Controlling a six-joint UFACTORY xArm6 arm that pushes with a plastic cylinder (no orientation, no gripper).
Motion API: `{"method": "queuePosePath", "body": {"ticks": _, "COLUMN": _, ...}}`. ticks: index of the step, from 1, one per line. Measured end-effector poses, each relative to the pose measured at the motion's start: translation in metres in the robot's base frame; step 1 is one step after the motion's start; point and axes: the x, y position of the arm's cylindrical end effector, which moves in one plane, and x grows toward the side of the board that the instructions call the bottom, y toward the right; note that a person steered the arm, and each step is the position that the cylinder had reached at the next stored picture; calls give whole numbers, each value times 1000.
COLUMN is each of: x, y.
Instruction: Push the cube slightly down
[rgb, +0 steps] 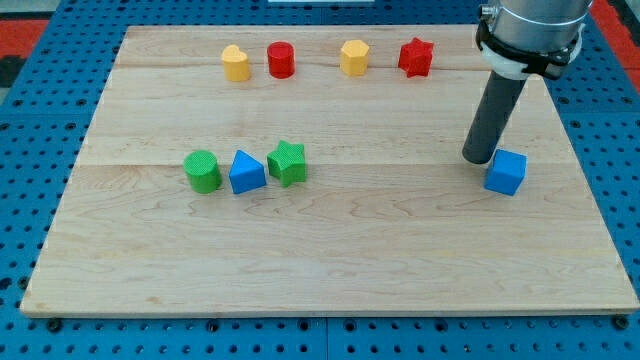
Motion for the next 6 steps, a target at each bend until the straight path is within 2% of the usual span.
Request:
{"method": "queuePosePath", "body": {"ticks": 1, "x": 2, "y": 9}}
{"method": "queuePosePath", "body": {"ticks": 2, "x": 20, "y": 17}}
{"method": "queuePosePath", "body": {"ticks": 3, "x": -4, "y": 28}}
{"method": "queuePosePath", "body": {"ticks": 4, "x": 25, "y": 77}}
{"method": "queuePosePath", "body": {"ticks": 5, "x": 62, "y": 28}}
{"method": "queuePosePath", "body": {"ticks": 6, "x": 54, "y": -18}}
